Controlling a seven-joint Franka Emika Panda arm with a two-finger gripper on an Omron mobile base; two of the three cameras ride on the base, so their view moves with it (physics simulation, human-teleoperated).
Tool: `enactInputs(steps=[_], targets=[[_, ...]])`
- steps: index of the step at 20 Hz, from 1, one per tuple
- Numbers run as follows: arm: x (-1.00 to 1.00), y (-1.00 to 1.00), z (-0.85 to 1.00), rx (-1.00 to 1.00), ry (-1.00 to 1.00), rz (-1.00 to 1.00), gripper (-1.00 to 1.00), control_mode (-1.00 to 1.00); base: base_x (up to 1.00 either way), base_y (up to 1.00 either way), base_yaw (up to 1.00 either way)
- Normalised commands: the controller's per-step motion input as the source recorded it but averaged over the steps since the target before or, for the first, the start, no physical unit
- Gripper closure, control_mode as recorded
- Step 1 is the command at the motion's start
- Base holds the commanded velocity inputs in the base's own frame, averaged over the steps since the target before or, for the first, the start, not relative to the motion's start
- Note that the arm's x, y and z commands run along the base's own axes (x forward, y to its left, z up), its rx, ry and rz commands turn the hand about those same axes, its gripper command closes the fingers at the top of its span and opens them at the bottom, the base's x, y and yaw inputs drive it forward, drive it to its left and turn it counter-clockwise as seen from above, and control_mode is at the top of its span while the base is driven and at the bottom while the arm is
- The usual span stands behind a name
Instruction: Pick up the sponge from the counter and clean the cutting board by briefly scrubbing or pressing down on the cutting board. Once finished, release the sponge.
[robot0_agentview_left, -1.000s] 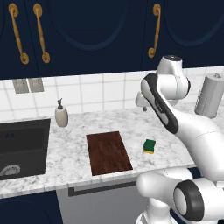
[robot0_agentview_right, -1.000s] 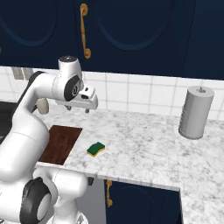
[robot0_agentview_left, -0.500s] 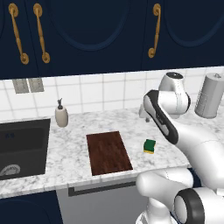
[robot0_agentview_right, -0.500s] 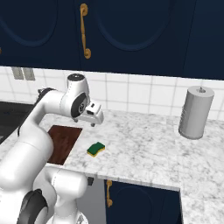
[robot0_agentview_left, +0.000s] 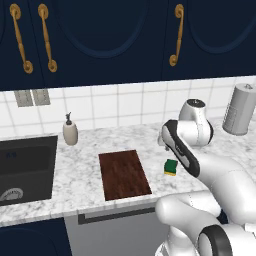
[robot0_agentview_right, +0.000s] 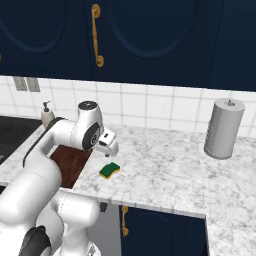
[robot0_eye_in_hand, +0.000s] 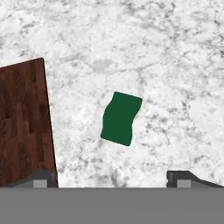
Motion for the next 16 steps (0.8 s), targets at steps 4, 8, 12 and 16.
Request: enactInputs(steps=[4,8,12,16], targets=[[0.00,0.00,-0.46,0.00,0.00,-0.07,-1.00,-1.00,0.00,0.00,0.00],[0.10,0.00,-0.49,0.00,0.00,-0.03,-1.00,-1.00,0.00,0.00,0.00],[0.25,0.00,-0.40,0.00,0.00,0.00,-1.00,-1.00,0.00,0.00,0.00],[0.25,-0.04,-0.29,0.00,0.00,0.00,-1.00,-1.00,0.00,0.00,0.00]])
